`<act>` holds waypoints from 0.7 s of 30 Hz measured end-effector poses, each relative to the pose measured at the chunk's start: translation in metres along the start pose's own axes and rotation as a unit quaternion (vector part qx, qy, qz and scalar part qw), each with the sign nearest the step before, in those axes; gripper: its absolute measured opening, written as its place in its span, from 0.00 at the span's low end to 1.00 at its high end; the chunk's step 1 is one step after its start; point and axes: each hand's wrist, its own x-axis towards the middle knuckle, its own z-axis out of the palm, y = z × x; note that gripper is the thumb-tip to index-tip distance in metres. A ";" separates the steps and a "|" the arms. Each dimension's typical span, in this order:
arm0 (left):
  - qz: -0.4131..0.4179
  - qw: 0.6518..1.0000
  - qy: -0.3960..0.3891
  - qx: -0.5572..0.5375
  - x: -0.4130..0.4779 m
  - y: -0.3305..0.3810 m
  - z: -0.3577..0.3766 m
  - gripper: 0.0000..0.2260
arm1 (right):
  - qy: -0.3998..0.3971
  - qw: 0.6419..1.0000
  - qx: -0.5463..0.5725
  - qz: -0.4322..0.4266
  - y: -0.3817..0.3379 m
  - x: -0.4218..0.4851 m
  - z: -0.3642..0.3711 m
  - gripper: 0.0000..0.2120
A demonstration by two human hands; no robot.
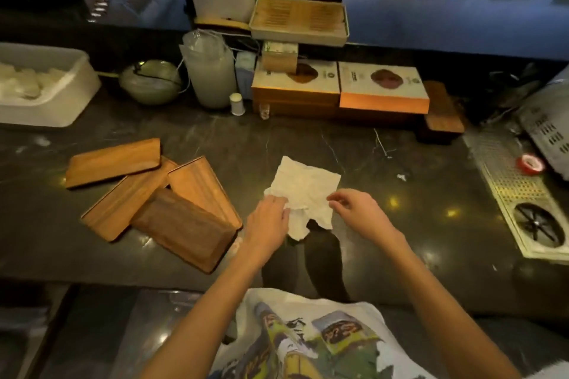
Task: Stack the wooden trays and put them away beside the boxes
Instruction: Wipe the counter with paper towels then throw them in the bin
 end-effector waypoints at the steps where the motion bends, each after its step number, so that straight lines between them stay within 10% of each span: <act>1: -0.006 1.000 -0.008 -0.001 0.007 0.008 0.010 0.15 | -0.012 0.999 -0.035 -0.012 -0.002 0.021 -0.004 0.11; 12: -0.027 0.992 -0.123 0.025 0.048 0.037 0.066 0.16 | -0.165 0.950 -0.257 -0.060 -0.020 0.153 0.042 0.24; 21: -0.029 0.993 -0.104 0.049 0.026 0.024 0.077 0.14 | -0.063 0.988 -0.125 -0.058 0.020 0.147 0.049 0.13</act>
